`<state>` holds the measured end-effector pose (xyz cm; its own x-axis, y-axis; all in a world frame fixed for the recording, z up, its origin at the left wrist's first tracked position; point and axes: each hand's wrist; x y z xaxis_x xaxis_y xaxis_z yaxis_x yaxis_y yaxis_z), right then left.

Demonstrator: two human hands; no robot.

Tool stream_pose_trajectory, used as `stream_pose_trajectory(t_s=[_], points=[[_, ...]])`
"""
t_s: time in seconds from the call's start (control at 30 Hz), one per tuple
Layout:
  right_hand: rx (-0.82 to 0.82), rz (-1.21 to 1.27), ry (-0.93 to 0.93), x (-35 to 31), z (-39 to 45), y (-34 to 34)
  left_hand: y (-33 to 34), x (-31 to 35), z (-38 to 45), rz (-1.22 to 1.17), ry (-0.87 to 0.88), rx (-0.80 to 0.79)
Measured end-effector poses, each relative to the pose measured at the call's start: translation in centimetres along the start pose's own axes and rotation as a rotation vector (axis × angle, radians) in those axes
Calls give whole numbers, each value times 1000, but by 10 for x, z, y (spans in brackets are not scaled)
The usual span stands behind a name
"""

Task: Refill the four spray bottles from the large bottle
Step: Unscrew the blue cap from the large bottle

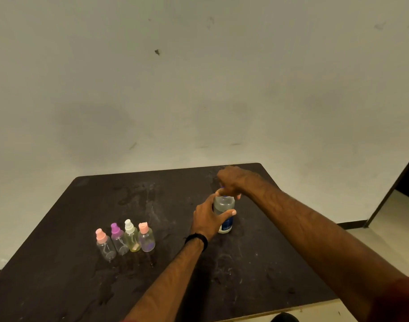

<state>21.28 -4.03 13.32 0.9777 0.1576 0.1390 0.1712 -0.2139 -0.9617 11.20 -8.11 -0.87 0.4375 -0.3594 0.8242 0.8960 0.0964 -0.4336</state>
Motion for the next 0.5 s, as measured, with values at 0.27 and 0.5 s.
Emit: stream_pose_trajectory(t_s=[0.27, 0.5], points=[[71, 20, 32, 5, 0, -10, 2, -3, 0, 3, 15, 9], [-110, 90, -63, 3, 3, -11, 1, -2, 1, 5, 8, 4]])
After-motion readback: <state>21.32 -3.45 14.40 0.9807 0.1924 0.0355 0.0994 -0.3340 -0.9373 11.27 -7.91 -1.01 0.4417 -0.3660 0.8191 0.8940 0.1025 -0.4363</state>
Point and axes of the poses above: each hand's wrist, its own z-axis towards the middle knuckle, its own y-axis out of the palm, x = y × z, and after that the axes turned 10 degrees about y, right-handed
